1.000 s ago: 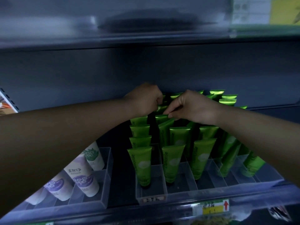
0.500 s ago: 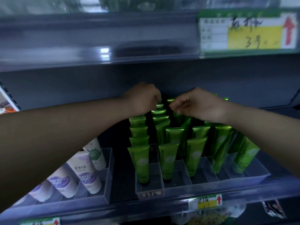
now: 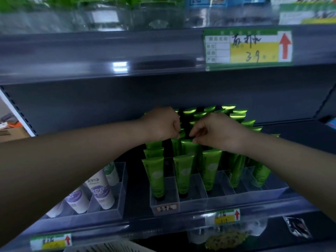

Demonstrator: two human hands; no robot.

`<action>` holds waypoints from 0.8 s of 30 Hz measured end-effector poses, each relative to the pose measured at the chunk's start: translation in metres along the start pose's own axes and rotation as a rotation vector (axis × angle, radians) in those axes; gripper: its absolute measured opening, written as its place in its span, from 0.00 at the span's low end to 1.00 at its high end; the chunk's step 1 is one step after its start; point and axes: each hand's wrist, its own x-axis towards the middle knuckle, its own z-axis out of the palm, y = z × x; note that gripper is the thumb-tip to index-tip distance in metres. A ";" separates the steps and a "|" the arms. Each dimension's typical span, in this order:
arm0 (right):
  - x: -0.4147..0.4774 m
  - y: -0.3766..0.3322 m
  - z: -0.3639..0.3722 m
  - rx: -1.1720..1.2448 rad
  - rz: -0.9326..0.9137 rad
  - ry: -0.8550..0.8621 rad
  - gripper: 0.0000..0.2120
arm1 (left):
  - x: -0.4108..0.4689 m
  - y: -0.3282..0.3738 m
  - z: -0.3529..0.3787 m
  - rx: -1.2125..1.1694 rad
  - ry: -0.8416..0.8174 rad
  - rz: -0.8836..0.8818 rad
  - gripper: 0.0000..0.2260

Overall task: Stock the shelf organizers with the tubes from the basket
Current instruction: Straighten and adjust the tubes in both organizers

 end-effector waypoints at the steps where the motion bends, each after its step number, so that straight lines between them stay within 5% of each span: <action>1: 0.000 0.000 0.002 -0.029 -0.010 -0.004 0.08 | 0.000 0.001 0.003 0.014 -0.008 0.000 0.10; 24: 0.003 -0.010 0.013 0.029 -0.039 -0.031 0.05 | 0.007 -0.010 0.016 0.100 0.108 0.089 0.05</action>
